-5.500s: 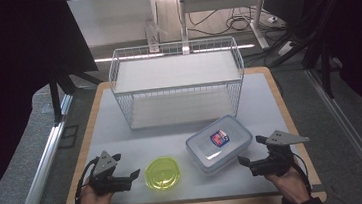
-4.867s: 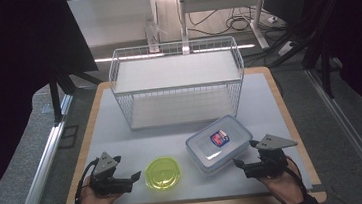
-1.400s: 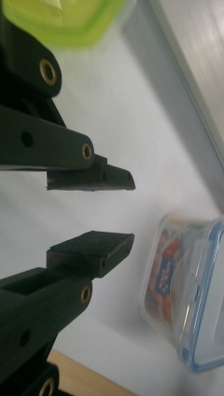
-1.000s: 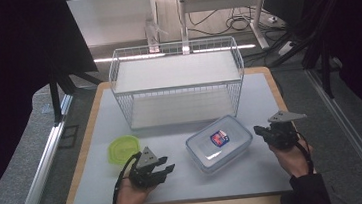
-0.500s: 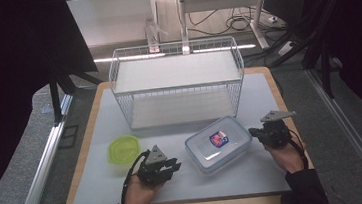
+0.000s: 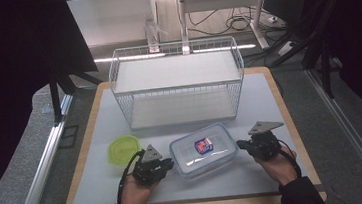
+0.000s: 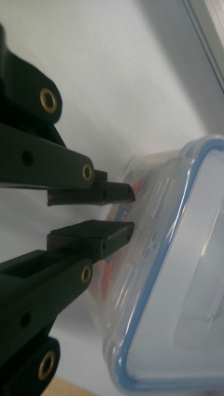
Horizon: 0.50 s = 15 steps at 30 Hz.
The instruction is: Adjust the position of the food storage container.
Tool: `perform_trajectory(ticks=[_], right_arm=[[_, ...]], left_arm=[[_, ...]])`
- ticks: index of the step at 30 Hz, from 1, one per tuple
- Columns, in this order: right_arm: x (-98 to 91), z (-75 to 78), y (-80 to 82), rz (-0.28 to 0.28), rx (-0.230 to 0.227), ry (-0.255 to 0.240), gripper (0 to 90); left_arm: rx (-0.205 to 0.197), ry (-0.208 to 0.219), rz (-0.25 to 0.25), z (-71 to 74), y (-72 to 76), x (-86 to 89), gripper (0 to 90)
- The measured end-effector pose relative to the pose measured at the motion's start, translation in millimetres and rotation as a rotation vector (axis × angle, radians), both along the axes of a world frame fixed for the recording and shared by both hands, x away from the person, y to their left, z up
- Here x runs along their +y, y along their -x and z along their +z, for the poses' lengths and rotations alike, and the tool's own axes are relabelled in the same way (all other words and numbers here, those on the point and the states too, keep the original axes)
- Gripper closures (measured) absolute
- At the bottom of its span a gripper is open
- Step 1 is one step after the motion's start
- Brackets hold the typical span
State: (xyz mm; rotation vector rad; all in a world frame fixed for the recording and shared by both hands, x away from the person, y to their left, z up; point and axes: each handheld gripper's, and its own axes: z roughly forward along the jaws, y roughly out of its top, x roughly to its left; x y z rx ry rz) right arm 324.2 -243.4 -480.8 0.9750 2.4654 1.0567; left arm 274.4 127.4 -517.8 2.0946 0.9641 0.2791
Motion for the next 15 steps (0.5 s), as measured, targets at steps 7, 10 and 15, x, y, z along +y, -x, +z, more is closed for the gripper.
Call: perform_trajectory(ticks=[7,10,15], right_arm=[[12.3,0.7,14.0,0.040,0.012,-0.017,90.0],[16.6,2.5,21.7,0.049,0.003,-0.028,90.0],[20.5,3.7,30.0,0.056,-0.010,-0.026,90.0]], left_arm=[[0.001,-0.020,0.060,0.0,-5.4,10.8,83.9],[0.002,-0.023,0.072,-0.3,-7.2,12.8,84.9],[0.000,-0.029,0.084,-0.6,-9.7,14.0,87.0]])
